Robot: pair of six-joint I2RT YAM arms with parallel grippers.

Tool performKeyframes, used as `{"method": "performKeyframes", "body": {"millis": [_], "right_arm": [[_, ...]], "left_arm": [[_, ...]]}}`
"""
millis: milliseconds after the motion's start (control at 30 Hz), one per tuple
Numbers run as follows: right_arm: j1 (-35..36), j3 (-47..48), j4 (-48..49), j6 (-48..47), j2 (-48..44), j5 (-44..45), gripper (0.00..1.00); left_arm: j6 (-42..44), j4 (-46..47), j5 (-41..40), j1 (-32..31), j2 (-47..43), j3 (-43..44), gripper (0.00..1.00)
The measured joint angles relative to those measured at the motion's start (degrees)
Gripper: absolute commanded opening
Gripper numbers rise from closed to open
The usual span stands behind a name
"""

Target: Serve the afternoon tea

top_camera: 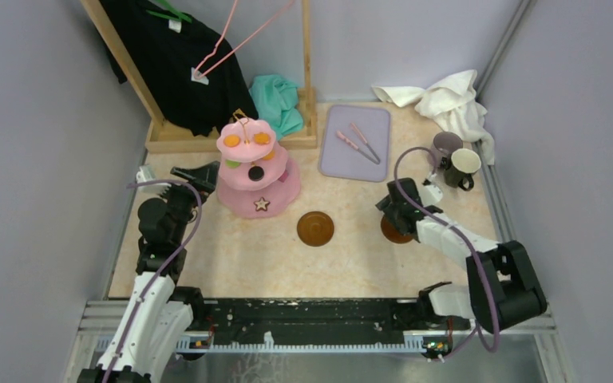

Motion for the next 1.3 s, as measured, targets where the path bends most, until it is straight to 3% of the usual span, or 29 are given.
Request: {"method": "performKeyframes", "body": {"millis": [200, 433, 1100, 1300], "right_arm": [[10.8, 6.6, 0.2, 3.9, 8.6, 2.5, 0.65], [18.0, 13.0, -0.7, 6.6, 14.9, 4.8, 0.65], [26.4, 10.6, -5.4, 15.7, 11.5, 9.0, 0.66], [26.9, 11.5, -8.7, 14.3, 11.3, 10.9, 0.72]], "left_arm": [[0.0, -0.1, -0.1, 0.0, 0.2, 0.0, 0.96], [0.3, -0.6, -0.4, 0.0, 0.2, 0.7, 0.96], [0.5, -0.6, -0.4, 0.0, 0.1, 0.9, 0.96], [0.6, -0.7, -0.5, 0.0, 0.0, 0.9, 0.96]]}}
